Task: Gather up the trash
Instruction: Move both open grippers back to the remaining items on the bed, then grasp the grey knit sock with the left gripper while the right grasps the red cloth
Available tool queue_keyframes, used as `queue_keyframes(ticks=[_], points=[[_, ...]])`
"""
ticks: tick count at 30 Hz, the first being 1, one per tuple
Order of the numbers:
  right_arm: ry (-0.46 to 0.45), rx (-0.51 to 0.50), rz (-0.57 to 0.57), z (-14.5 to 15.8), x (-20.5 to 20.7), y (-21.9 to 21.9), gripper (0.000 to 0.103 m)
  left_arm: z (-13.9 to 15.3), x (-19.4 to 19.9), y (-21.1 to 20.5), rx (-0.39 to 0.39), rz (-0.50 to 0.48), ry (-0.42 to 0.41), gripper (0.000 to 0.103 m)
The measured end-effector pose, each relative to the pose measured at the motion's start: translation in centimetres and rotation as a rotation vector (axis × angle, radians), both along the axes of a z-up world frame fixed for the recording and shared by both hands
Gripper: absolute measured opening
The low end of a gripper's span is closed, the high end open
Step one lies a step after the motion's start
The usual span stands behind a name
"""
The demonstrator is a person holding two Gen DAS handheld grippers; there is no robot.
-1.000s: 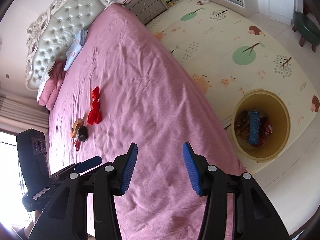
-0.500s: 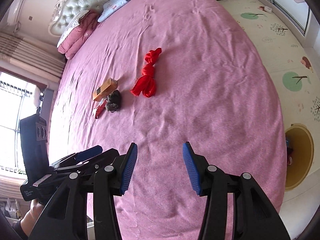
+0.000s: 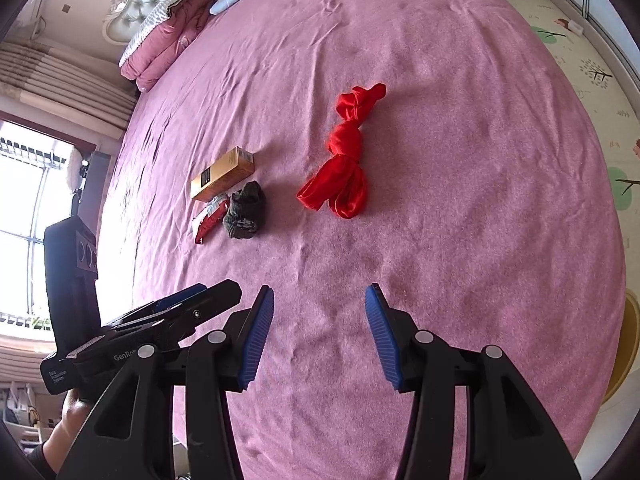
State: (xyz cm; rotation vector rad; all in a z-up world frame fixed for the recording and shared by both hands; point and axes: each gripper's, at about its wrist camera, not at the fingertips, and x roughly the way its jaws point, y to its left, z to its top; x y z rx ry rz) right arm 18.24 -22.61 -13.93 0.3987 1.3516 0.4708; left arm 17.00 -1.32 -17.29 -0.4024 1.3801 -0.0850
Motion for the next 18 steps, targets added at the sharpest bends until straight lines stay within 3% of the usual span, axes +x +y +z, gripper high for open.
queue_keyframes(ticks=[6,13,18], points=[[0.017,0.008,0.004,-1.9,3.2,1.8,0.047,-2.2,3.3,1.8,0.006,0.038,0.02,0.087],[0.021,-0.011,0.003,-4.0,6.3,2.8,0.051,-6.2,7.0,4.2,-0.016,0.149,0.074,0.087],[0.029,-0.033,0.002,-5.3,7.9,3.1,0.051,-8.1,8.8,5.3,0.011,0.201,0.113,0.086]])
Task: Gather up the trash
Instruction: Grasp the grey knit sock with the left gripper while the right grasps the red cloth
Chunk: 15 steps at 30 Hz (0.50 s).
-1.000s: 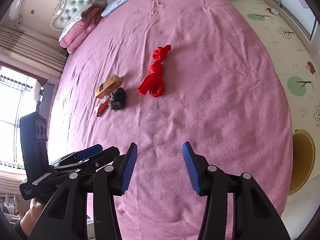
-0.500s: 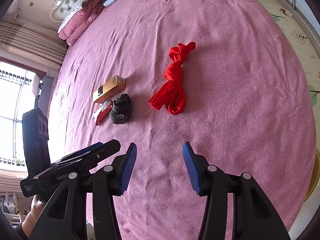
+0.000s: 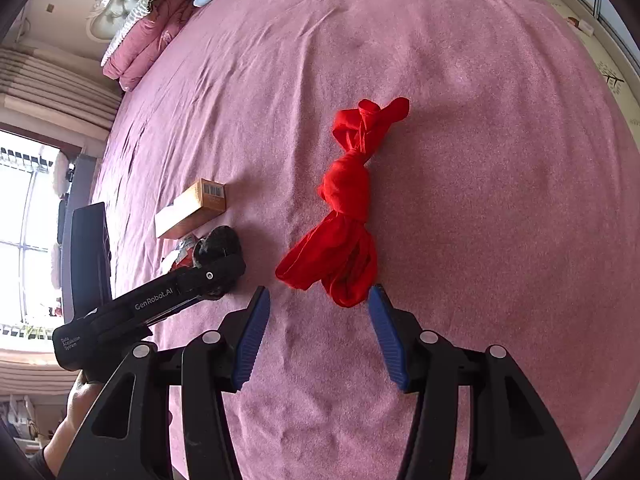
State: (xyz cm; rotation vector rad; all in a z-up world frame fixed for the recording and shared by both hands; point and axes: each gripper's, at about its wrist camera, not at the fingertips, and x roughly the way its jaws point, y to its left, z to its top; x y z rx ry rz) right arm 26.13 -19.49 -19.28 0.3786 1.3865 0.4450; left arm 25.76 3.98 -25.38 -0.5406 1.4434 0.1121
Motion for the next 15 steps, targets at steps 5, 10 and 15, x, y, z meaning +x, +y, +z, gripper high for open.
queue_keyframes(ticks=[5,10,15], points=[[0.022,-0.012,-0.009,-1.2,1.5,0.1,0.051,-0.3,0.5,0.5,0.083,0.004,0.03,0.059],[0.022,-0.032,-0.001,-1.9,3.1,1.4,0.051,-0.5,0.0,1.7,0.08,0.019,0.025,0.042],[0.0,-0.055,-0.021,-2.3,4.5,2.7,0.051,-0.3,-1.2,3.3,0.0,0.068,-0.017,0.038]])
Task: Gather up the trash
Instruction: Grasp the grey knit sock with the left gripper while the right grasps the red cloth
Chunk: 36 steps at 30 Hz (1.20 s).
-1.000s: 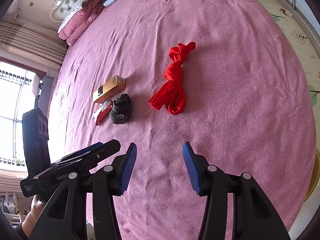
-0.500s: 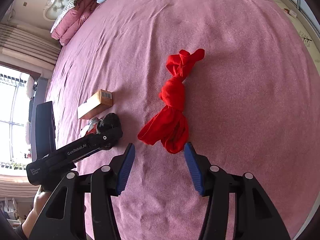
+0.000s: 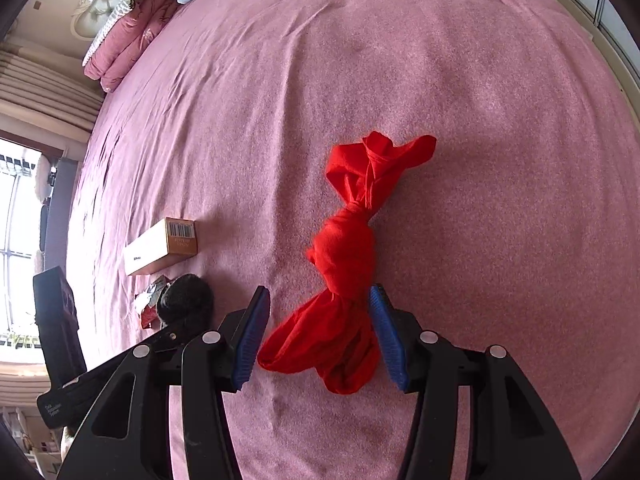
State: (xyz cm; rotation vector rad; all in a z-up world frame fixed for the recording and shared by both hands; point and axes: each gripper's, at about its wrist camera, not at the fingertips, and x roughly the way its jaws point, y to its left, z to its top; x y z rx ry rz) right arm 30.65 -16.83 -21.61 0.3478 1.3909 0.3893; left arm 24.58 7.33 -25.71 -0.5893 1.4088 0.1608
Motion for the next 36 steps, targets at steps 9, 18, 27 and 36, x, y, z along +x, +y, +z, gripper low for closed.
queue_keyframes(ticks=[9,18,27,36], points=[[0.005,-0.029,0.015,0.0,-1.6,-0.4,0.013,1.3,-2.5,0.7,-0.057,0.011,-0.042,0.037],[0.021,0.018,0.027,2.8,-7.8,-2.4,0.008,3.4,-6.1,-2.8,-0.086,-0.078,-0.021,0.037],[0.057,0.033,0.023,4.2,-15.9,-4.3,0.001,5.7,-12.5,-7.0,-0.113,-0.146,-0.007,0.037],[0.046,-0.009,0.041,3.4,-17.8,-3.6,0.019,5.1,-17.2,-7.4,-0.123,-0.1,0.009,0.037]])
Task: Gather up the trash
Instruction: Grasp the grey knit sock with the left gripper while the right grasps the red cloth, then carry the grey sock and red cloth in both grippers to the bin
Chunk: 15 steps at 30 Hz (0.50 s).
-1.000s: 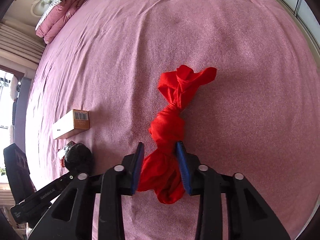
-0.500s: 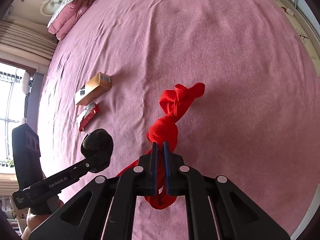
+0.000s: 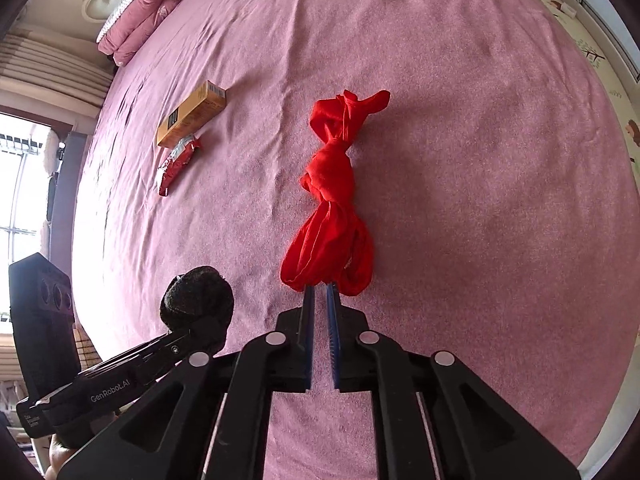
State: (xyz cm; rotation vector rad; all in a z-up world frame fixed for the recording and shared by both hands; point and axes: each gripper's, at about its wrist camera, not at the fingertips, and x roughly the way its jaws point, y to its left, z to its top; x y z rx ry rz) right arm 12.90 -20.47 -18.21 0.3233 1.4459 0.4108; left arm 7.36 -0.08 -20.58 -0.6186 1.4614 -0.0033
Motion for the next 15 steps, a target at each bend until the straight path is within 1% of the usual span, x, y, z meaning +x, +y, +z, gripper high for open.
queue_keyframes(ticks=[1,2,6,12,15], points=[[-0.004,-0.008,0.005,0.0,0.3,0.3,0.023,0.1,0.4,0.0,-0.001,0.006,-0.002,0.037],[-0.01,-0.02,0.008,-0.1,0.7,0.6,0.029,0.1,0.7,0.5,-0.001,0.01,-0.005,0.037],[-0.031,-0.059,0.022,-0.5,2.8,1.6,0.035,0.2,2.9,1.1,0.004,0.014,-0.017,0.037],[0.01,-0.104,0.03,-3.3,6.3,2.8,0.036,-1.2,6.5,1.2,0.01,0.003,-0.016,0.037],[0.045,-0.092,0.032,-4.8,7.3,3.1,0.036,-2.0,7.6,1.1,0.004,0.001,-0.008,0.037]])
